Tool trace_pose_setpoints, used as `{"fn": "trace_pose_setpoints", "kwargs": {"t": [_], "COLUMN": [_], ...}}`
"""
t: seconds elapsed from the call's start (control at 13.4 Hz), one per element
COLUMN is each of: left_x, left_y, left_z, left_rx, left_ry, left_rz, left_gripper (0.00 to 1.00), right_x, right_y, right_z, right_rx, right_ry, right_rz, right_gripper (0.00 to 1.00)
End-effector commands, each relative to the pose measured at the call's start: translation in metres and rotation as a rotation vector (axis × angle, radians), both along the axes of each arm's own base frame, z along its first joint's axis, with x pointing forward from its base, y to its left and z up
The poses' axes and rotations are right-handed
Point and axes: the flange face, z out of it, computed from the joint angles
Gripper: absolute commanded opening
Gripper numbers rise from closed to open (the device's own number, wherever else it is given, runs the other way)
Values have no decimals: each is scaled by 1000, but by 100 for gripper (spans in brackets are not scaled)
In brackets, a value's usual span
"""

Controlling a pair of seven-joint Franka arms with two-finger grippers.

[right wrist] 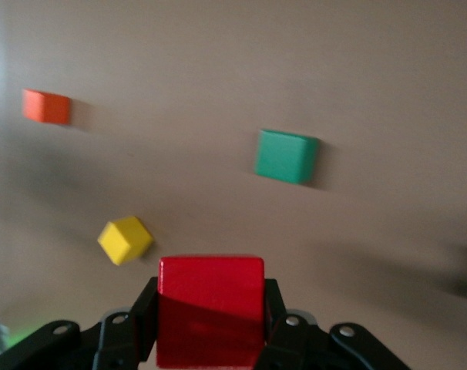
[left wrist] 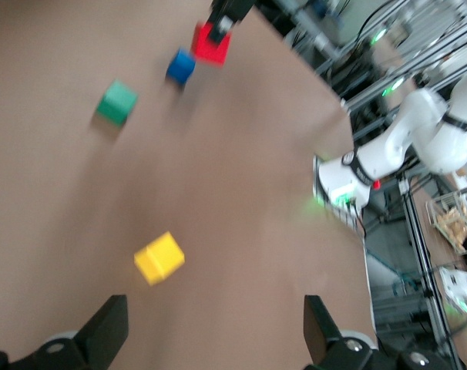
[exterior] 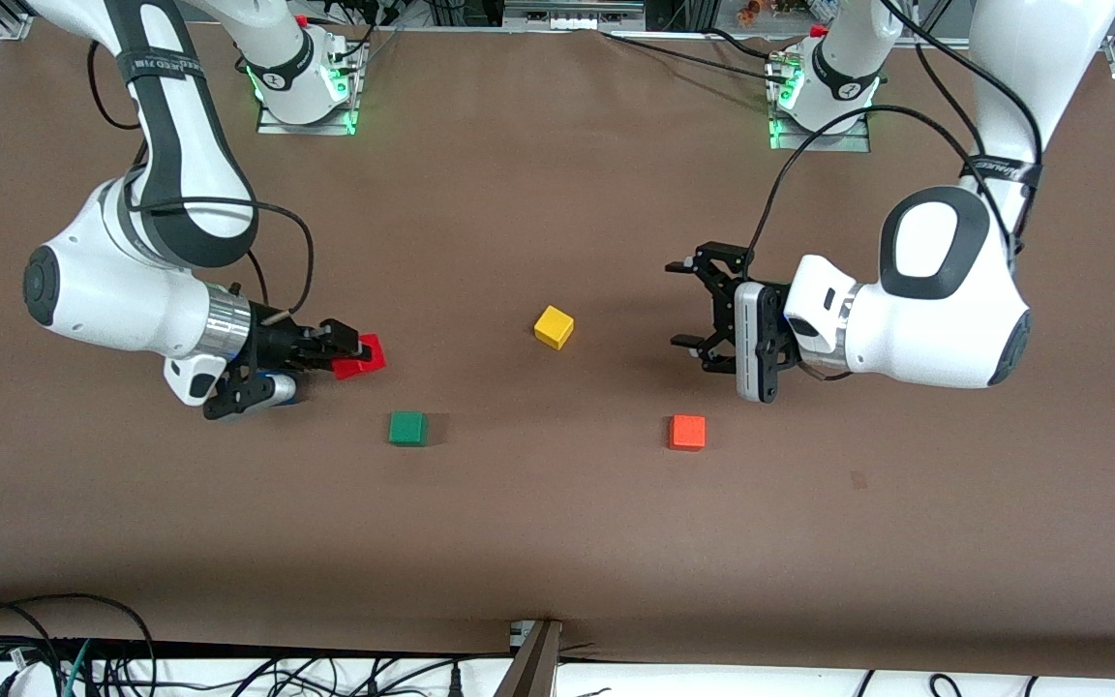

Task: Pass red block to right arm, stack on blue
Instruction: 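Carry the red cube over the blue cube while the left gripper withdraws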

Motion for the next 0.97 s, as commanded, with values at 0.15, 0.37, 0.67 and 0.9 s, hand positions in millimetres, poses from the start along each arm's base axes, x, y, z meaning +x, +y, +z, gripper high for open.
{"fn": "trace_pose_setpoints", "kwargs": {"t": [0.15, 0.37, 0.67, 0.9], "left_x": [-3, -8, -28, -46], "left_y": [34, 57, 67, 65], "left_z": [35, 40, 89, 121], "left_rx": [287, 474, 759, 890], "left_ry": [70, 104, 47, 18], "left_rz": [10, 55, 195, 350], "left_gripper": [100, 100, 100, 100], "right_x": [-36, -56, -53, -46], "right_y": [-37, -55, -70, -78], "right_z": [-23, -59, -67, -71], "right_rx": [-199, -270, -373, -425], "right_ry": [-50, -99, -157, -199], "right_rz": [41, 6, 63, 91], "right_gripper": [0, 0, 0, 0]}}
